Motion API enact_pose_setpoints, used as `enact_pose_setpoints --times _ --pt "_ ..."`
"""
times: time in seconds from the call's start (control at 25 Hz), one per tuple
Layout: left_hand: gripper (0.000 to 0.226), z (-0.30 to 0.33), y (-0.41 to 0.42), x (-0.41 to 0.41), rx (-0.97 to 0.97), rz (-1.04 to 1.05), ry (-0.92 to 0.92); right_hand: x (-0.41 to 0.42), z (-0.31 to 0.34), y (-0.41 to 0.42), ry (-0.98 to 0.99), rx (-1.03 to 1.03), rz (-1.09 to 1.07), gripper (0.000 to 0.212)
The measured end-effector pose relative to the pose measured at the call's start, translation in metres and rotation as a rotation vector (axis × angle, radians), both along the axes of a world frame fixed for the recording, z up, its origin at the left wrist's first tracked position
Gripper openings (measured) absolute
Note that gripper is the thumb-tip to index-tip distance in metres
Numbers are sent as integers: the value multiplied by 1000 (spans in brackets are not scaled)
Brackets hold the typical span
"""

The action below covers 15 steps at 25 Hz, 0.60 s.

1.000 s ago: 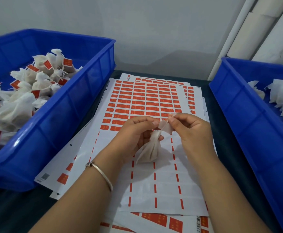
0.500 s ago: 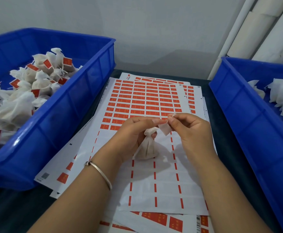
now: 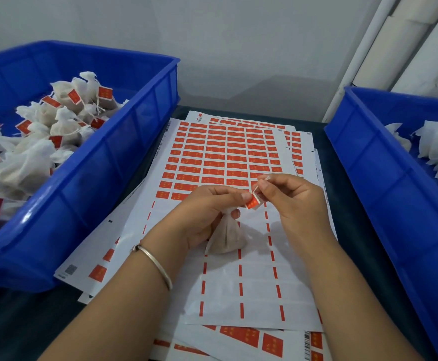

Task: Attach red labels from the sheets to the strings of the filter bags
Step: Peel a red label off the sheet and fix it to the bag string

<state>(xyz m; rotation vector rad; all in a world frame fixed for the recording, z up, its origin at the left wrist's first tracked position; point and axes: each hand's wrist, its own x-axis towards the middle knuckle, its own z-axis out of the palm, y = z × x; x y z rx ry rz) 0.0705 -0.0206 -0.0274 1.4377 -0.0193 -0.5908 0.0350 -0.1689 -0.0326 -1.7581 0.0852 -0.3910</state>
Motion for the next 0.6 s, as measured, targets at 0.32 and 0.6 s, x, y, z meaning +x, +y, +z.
enact_pose_setpoints --times 0.32,0.6 --pt "13 -3 -1 0 19 28 -21 1 -4 -1 17 24 15 15" --pt "13 -6 -1 2 62 86 -226 6 -6 -2 66 -5 142 23"
